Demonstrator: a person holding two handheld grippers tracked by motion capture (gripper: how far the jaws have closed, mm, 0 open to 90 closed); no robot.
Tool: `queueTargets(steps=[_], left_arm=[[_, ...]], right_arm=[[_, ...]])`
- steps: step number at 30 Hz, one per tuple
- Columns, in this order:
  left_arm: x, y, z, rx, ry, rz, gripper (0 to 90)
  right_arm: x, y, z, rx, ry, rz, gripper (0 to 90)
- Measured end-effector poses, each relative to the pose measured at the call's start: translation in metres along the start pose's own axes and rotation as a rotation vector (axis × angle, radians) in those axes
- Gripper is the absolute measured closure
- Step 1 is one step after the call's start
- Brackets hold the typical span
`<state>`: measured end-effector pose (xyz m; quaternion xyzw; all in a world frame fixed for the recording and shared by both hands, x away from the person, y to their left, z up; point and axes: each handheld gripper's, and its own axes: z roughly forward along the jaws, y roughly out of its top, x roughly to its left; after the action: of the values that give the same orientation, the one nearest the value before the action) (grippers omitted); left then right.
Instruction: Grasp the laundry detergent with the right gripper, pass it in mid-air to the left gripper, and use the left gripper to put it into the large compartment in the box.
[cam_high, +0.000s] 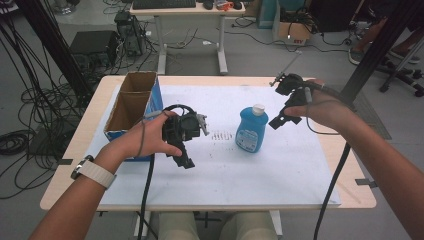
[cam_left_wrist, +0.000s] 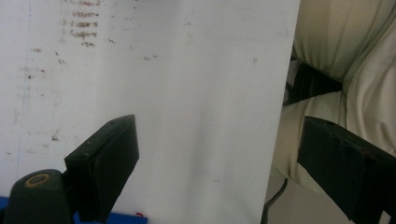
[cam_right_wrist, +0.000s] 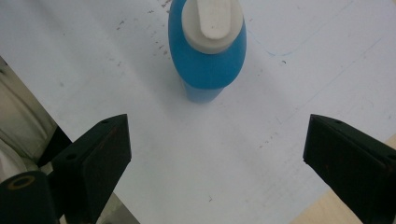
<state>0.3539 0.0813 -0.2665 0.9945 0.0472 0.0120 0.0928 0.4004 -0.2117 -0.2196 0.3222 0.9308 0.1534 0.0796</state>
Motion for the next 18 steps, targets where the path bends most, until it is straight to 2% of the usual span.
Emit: queueTargets(steps=[1,2,3,4,5,13,18], left_arm=[[0.001,0.000,-0.001,0.011,0.004,0.016,12.9],[0.001,0.000,-0.001,0.011,0.004,0.016,12.9],[0.000,0.000,0.000,-0.002,0.000,-0.002,12.9],[0.001,0.000,0.000,0.009,0.006,0.019,12.8],[0.001,0.000,0.000,0.009,0.006,0.016,12.8],[0.001,-0.001,0.002,0.003,0.002,0.010,12.9],[0.001,-0.002,0.003,0.003,0.002,0.011,12.9]], right_arm=[[-0.001,-0.001,0.002,-0.014,0.000,-0.018,7.7],[0.000,-0.002,0.002,-0.012,0.001,-0.004,7.6],[0.000,-0.002,0.002,-0.012,0.001,-0.004,7.6],[-0.001,-0.003,0.004,-0.031,0.008,-0.024,7.5],[0.000,-0.004,0.004,-0.031,0.010,-0.007,7.2],[0.001,-0.011,0.016,-0.081,0.014,-0.032,6.2],[0.002,-0.013,0.020,-0.101,0.011,-0.024,6.1]])
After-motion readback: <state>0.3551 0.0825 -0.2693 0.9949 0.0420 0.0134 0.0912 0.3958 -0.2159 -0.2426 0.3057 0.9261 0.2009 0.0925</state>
